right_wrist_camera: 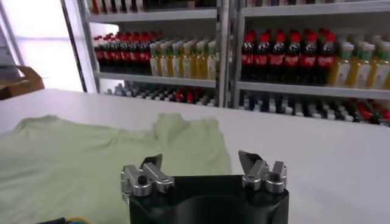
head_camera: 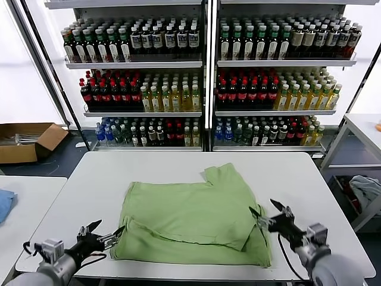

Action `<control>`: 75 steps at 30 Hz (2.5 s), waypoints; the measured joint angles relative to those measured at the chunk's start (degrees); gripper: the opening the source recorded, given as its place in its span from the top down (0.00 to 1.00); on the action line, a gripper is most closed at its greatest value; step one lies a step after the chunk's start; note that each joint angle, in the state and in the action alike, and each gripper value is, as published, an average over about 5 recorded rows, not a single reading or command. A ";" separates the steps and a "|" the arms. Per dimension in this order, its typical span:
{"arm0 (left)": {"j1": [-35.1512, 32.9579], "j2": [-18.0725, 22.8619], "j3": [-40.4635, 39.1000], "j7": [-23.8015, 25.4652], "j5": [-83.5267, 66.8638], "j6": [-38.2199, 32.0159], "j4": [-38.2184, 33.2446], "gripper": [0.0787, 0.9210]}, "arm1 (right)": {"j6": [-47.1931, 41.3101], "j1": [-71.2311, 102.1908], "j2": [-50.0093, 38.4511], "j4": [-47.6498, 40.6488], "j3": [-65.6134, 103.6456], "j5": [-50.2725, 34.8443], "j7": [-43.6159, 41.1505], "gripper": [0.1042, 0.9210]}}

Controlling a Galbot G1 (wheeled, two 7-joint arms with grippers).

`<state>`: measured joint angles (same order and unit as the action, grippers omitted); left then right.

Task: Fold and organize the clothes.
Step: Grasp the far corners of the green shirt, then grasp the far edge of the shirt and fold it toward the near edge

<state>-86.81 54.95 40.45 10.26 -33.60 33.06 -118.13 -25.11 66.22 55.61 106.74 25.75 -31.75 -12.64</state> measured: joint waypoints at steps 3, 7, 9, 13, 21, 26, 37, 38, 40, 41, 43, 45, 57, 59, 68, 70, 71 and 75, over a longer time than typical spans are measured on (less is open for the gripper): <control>4.98 -1.73 -3.06 0.45 -1.48 -0.03 3.58 0.12 | -0.51 -7.44 0.26 -6.27 -4.14 -0.04 -1.96 0.12; 11.83 -2.92 -7.53 0.92 -2.94 -0.06 8.88 0.12 | -0.76 -16.25 1.15 -14.23 -9.29 0.39 -4.26 0.12; 15.22 -3.24 -9.74 1.02 -3.46 -0.07 11.56 0.12 | -0.78 -20.11 1.75 -17.93 -11.59 0.84 -5.20 0.12; 21.68 -3.43 -13.97 0.74 -4.13 -0.07 16.79 0.12 | -0.78 -26.36 2.98 -24.49 -15.31 1.84 -6.50 0.12; 32.17 -2.87 -20.85 -0.22 -4.97 -0.24 25.79 0.12 | -1.00 -33.94 5.39 -34.42 -19.92 3.15 -7.82 0.12; 36.97 -2.19 -23.99 -0.97 -5.34 -0.35 30.27 0.12 | -0.97 -36.92 7.15 -39.47 -21.55 4.10 -8.21 0.12; 42.93 -0.55 -28.39 -2.26 -5.47 -0.39 36.80 0.12 | -0.90 -39.89 10.06 -46.10 -24.26 5.64 -9.02 0.12; 43.10 -0.43 -28.64 -2.33 -5.42 -0.32 37.07 0.12 | -0.93 -40.12 10.26 -46.45 -24.43 5.72 -9.02 0.13; 43.30 -0.21 -29.14 -2.53 -5.27 -0.20 37.61 0.13 | -1.05 -40.44 10.54 -46.97 -24.74 5.80 -9.07 0.16; 43.35 -0.10 -29.37 -2.66 -5.17 -0.17 37.89 0.14 | -1.13 -40.53 10.62 -47.14 -24.89 5.81 -9.15 0.19; 43.39 0.13 -29.78 -2.96 -4.89 -0.16 38.41 0.18 | -1.32 -40.63 10.70 -47.38 -25.17 5.82 -9.38 0.25; 43.38 0.30 -30.02 -3.20 -4.64 -0.20 38.72 0.25 | -1.49 -40.67 10.75 -47.53 -25.37 5.77 -9.56 0.32; 42.02 -0.27 -29.77 -3.05 -4.20 -0.33 38.35 0.66 | -2.14 -40.02 11.39 -47.22 -25.41 4.57 -9.48 0.75; 41.65 -0.38 -29.63 -2.84 -4.21 -0.40 37.99 0.73 | -2.26 -39.76 11.45 -46.88 -25.25 4.16 -9.30 0.82; 40.92 -0.48 -29.04 -2.72 -5.04 -1.25 36.18 0.98 | -2.97 -38.10 10.54 -43.07 -23.90 1.22 -8.05 1.00; 40.80 -0.45 -28.72 -2.87 -5.34 -1.54 35.66 0.99 | -3.13 -37.48 10.18 -41.54 -23.29 0.42 -7.68 1.00; 40.72 -0.46 -28.53 -2.92 -5.47 -1.70 35.37 0.99 | -3.17 -37.11 10.01 -40.69 -22.93 0.02 -7.51 1.00; 40.17 -0.63 -27.61 -3.31 -5.74 -2.30 33.93 0.99 | -3.41 -35.28 9.30 -36.92 -21.21 -1.55 -6.82 1.00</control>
<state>-46.63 54.32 12.83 6.95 -39.34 30.76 -84.19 -28.52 30.94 64.90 69.81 4.54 -33.29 -19.46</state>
